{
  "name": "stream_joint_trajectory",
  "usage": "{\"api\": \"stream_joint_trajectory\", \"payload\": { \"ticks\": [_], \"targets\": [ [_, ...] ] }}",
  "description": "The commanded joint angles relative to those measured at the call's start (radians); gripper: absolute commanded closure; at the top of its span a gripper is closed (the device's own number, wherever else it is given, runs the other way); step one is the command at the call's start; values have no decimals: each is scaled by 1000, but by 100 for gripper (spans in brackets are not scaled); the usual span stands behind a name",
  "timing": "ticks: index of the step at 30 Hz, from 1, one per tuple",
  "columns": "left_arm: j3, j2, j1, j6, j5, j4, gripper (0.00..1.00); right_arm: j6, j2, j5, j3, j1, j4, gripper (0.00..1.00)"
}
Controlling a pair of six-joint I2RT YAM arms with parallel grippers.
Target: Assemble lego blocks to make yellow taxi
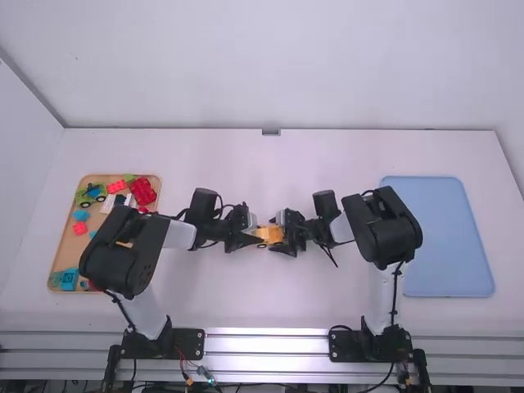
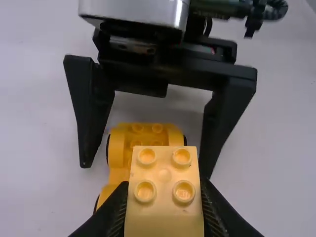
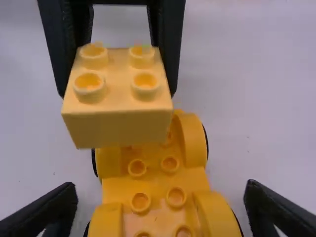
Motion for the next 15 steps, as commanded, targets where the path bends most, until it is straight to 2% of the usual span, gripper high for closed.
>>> {"api": "stream_joint_trajectory", "payload": {
  "ticks": [1, 6, 15],
  "targets": [
    [24, 46, -2, 18, 11, -2, 96, 2, 15, -6, 28, 8, -24, 28],
    [46, 72, -2, 50, 11, -16, 98, -2, 15, -2, 29, -1, -44, 50],
    [72, 74, 11, 53, -39, -19, 98, -15, 15, 16, 29, -10, -69, 54]
  ]
}}
